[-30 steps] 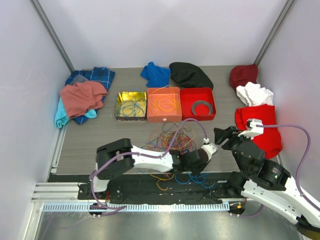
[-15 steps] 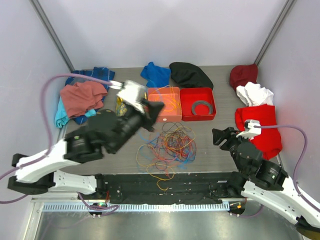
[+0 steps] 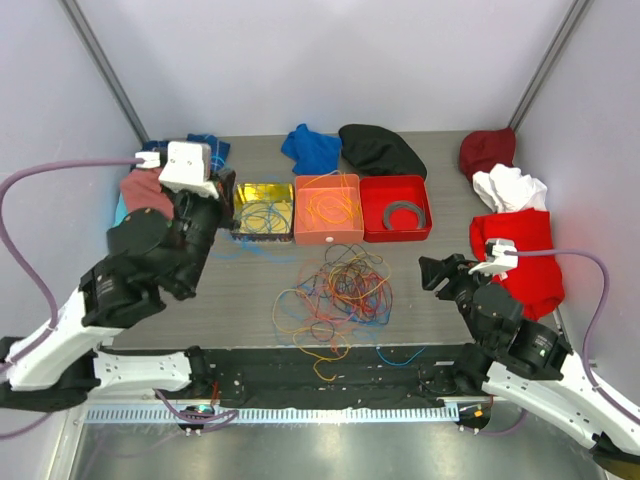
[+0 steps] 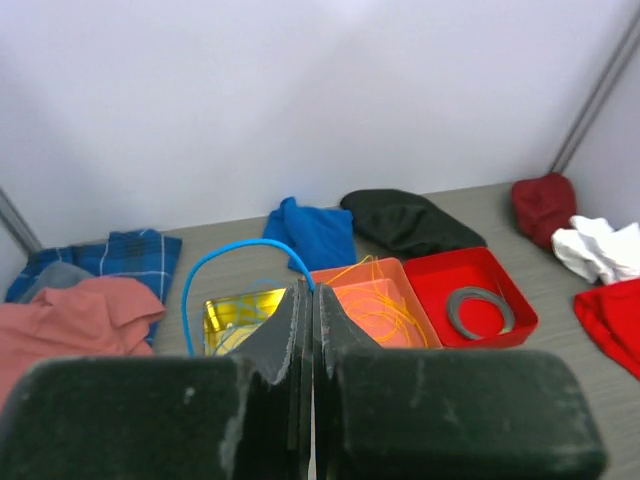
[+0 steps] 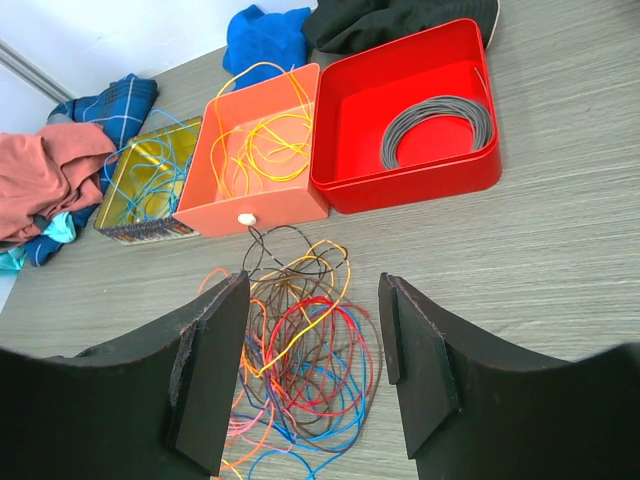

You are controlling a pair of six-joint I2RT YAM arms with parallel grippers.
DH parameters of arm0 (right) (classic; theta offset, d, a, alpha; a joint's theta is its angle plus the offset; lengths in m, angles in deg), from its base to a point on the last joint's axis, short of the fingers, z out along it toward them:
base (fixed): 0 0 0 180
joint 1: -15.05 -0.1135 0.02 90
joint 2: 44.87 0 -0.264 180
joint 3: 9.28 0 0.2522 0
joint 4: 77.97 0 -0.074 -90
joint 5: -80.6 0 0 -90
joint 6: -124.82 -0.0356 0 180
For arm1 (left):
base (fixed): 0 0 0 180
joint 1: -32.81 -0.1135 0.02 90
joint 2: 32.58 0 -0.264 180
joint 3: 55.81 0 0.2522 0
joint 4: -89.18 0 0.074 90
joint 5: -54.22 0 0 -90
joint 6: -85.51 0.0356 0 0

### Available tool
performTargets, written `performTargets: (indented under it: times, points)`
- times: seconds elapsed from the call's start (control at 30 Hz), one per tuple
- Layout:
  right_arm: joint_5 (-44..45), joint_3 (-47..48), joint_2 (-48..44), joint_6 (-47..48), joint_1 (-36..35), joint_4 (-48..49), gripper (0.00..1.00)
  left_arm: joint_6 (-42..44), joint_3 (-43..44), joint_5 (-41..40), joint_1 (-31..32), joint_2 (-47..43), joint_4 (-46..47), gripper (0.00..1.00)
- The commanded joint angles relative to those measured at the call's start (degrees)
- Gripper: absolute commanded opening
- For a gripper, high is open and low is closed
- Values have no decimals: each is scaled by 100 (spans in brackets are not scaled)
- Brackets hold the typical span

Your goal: Untangle the cables

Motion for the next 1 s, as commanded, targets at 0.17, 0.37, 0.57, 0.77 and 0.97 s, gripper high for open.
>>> performTargets:
  times: [0.17, 0.37, 0.57, 0.77, 0.97]
  points:
    - [-28, -64, 9, 25, -34, 347, 62, -1628, -324, 2911, -3110, 711, -835, 0]
    - [-27, -134, -36, 77, -33, 374, 63, -2225, -483, 4064, -4334, 1404, -395, 0]
    - [-89, -205, 122, 156, -33, 453, 62, -2375, -413, 4452, -4730, 2099, 1, 0]
    - [-36, -240, 167, 280, -33, 506, 63, -2454, -308, 4681, -4968, 2575, 167, 0]
    - [-36, -301, 140, 271, -25, 506, 63, -2559, -483, 4812, -5205, 2979, 422, 0]
